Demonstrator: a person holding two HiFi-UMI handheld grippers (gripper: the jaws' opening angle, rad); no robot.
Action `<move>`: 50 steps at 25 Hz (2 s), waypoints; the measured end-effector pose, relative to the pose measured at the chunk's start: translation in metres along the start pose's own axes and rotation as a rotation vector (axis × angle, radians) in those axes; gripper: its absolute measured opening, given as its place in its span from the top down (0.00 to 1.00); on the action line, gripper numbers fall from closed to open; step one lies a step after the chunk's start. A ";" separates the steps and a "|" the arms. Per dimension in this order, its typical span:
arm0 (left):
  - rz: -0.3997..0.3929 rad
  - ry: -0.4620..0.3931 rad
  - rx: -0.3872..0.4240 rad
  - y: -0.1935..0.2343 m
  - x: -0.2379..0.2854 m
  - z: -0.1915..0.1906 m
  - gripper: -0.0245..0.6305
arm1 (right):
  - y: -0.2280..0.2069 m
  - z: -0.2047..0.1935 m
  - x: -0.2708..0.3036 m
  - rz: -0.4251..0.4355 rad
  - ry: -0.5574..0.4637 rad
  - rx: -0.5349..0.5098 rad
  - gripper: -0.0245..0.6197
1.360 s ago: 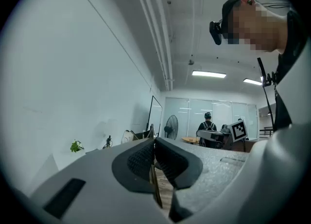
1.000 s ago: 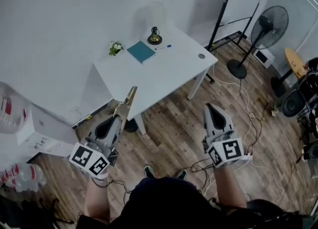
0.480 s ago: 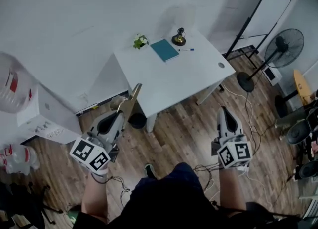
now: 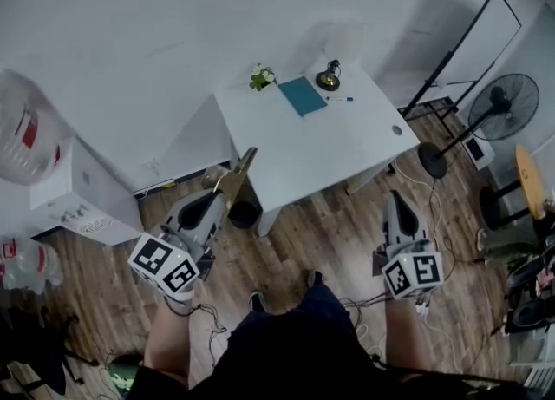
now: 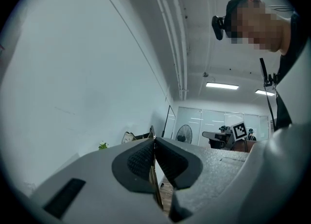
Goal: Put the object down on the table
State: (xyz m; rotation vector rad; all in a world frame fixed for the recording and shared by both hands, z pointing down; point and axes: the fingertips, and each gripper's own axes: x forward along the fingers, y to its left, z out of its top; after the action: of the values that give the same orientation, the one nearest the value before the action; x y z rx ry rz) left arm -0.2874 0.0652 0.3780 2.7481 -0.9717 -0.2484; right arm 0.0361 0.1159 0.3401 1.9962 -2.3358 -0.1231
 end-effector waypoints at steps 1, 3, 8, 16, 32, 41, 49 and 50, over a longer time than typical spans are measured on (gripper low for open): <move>0.000 0.005 -0.001 0.002 0.004 -0.002 0.95 | -0.003 -0.003 0.002 -0.002 0.004 0.005 0.95; -0.001 0.019 0.000 0.004 0.014 -0.006 0.95 | -0.010 -0.011 0.009 -0.005 0.012 0.020 0.95; 0.010 0.053 0.005 0.012 0.050 -0.016 0.95 | -0.033 -0.032 0.039 0.021 0.006 0.080 0.95; 0.066 0.123 -0.001 0.031 0.139 -0.034 0.95 | -0.095 -0.059 0.106 0.072 0.006 0.175 0.95; 0.236 0.224 -0.121 0.066 0.267 -0.104 0.95 | -0.213 -0.114 0.181 0.153 0.060 0.261 0.95; 0.270 0.255 -0.254 0.129 0.301 -0.148 0.95 | -0.221 -0.138 0.224 0.148 0.127 0.271 0.95; 0.227 0.330 -0.353 0.195 0.331 -0.209 0.95 | -0.203 -0.151 0.264 0.118 0.226 0.201 0.95; 0.219 0.343 -0.368 0.202 0.334 -0.219 0.95 | -0.200 -0.152 0.270 0.116 0.239 0.194 0.95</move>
State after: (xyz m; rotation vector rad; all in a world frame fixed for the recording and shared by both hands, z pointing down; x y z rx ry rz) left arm -0.1014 -0.2682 0.6117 2.2346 -1.0040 0.0750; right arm 0.2059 -0.1842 0.4704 1.8260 -2.3760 0.3405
